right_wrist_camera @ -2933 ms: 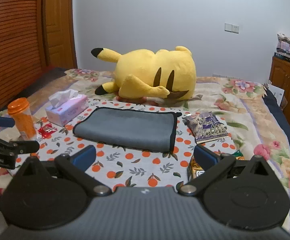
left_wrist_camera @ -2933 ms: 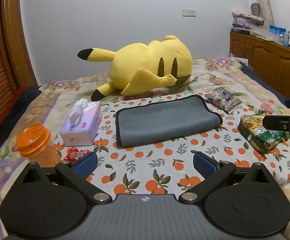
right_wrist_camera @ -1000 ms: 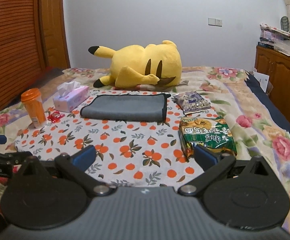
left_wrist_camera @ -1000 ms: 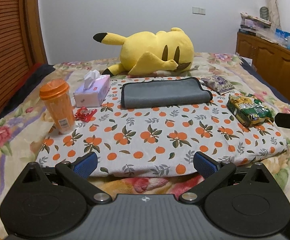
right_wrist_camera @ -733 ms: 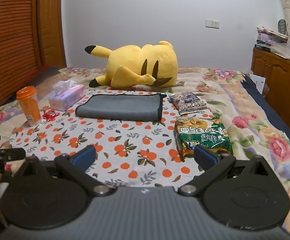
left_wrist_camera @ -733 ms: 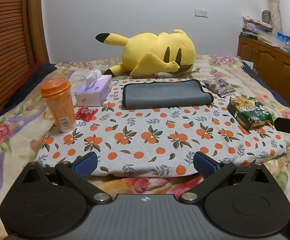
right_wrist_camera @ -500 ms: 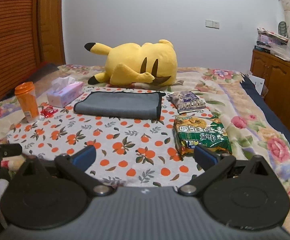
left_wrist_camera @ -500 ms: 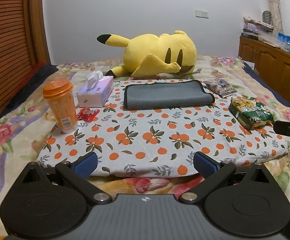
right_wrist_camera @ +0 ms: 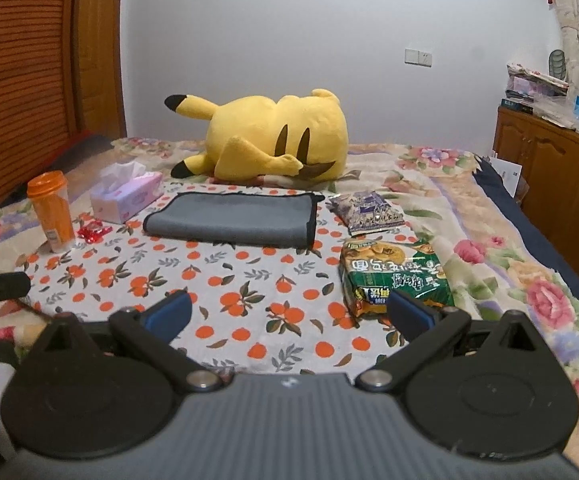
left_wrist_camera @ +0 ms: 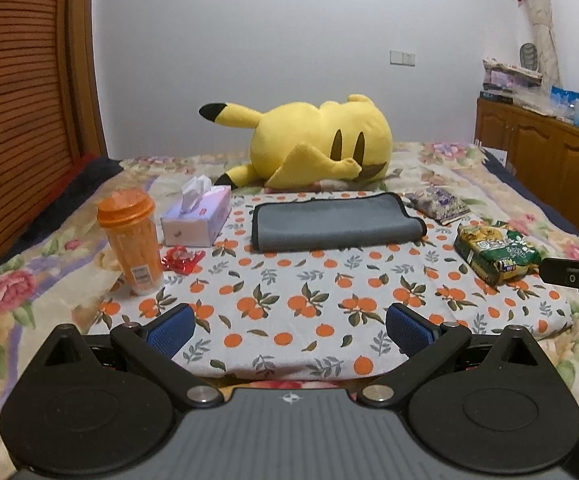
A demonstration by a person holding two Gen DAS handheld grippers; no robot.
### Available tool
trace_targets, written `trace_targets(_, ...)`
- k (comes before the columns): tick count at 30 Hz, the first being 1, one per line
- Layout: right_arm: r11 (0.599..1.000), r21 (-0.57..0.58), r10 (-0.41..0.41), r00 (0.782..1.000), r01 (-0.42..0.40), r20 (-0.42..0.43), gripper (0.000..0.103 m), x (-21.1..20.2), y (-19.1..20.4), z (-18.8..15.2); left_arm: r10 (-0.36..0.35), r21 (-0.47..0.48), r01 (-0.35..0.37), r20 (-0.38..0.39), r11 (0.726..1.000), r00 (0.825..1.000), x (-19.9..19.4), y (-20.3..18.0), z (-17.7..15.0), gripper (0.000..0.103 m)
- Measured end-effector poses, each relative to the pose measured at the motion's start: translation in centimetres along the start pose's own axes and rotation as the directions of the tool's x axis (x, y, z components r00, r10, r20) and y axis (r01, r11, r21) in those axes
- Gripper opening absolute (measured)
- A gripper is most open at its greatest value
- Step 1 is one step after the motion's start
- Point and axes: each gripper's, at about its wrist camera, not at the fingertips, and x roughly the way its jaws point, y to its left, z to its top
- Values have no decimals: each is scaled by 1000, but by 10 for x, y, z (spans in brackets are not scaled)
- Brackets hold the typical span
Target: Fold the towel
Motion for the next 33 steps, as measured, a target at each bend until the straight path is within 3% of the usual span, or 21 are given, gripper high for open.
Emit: trace_targets(33, 999, 31, -10, 988, 6, 154, 103, -21, -6, 3, 18, 13, -21, 163, 1000, 987, -22, 0, 5, 103)
